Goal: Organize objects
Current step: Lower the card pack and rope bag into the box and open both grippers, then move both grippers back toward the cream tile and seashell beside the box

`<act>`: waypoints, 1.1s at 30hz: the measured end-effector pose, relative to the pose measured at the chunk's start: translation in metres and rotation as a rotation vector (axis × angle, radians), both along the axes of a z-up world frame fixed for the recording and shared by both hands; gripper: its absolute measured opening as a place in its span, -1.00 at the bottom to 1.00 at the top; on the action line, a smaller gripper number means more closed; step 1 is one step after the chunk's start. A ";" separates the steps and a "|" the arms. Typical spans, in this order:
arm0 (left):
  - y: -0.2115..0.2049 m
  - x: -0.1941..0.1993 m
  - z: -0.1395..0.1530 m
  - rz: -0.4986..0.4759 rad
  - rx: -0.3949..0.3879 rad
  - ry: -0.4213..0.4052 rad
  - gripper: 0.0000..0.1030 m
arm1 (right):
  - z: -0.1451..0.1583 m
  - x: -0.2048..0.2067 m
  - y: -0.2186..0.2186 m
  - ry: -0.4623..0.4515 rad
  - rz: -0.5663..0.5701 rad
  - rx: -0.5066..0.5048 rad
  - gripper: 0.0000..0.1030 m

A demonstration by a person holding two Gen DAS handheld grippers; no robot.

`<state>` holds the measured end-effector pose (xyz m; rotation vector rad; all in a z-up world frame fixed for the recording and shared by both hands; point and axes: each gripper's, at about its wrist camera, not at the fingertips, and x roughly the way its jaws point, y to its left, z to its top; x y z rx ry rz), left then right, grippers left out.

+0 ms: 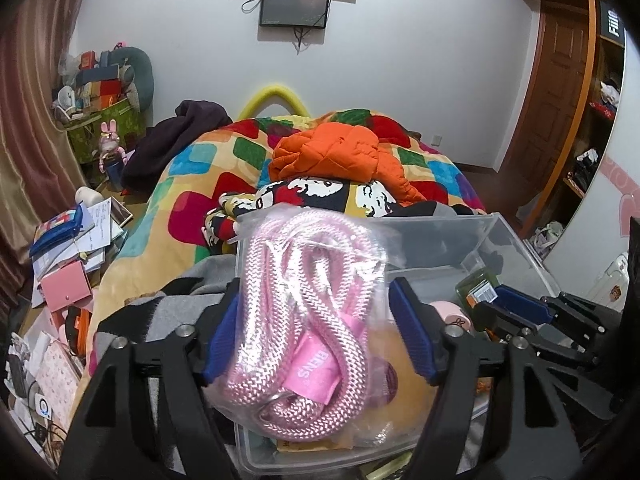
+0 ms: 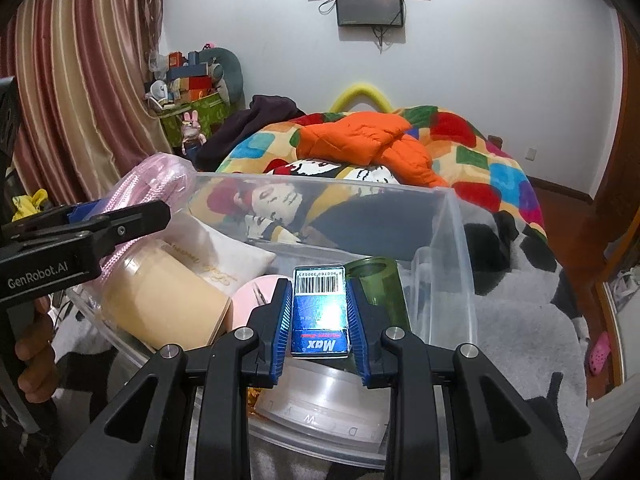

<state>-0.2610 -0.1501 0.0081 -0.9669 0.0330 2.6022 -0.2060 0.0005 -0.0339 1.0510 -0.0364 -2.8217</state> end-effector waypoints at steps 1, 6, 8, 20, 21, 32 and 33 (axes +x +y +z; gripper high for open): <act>0.001 0.001 0.000 0.004 -0.006 0.004 0.43 | 0.000 -0.001 0.000 -0.006 0.000 -0.001 -0.52; 0.001 0.002 0.001 0.006 -0.016 0.005 0.44 | 0.002 0.001 0.001 -0.015 0.006 -0.012 -0.47; 0.001 0.003 0.001 0.005 -0.014 0.007 0.46 | 0.003 0.003 0.001 -0.016 0.012 -0.020 -0.37; 0.004 0.027 0.016 -0.025 -0.033 0.076 0.67 | 0.028 0.027 -0.004 0.068 -0.006 -0.014 0.16; 0.005 0.030 0.018 -0.029 -0.041 0.090 0.68 | 0.031 0.030 -0.006 0.077 -0.002 -0.011 0.17; 0.008 0.072 0.035 -0.042 -0.109 0.215 0.86 | 0.054 0.067 -0.018 0.157 0.016 -0.002 0.36; 0.005 0.075 0.036 -0.042 -0.103 0.212 0.86 | 0.054 0.069 -0.019 0.159 0.017 -0.002 0.36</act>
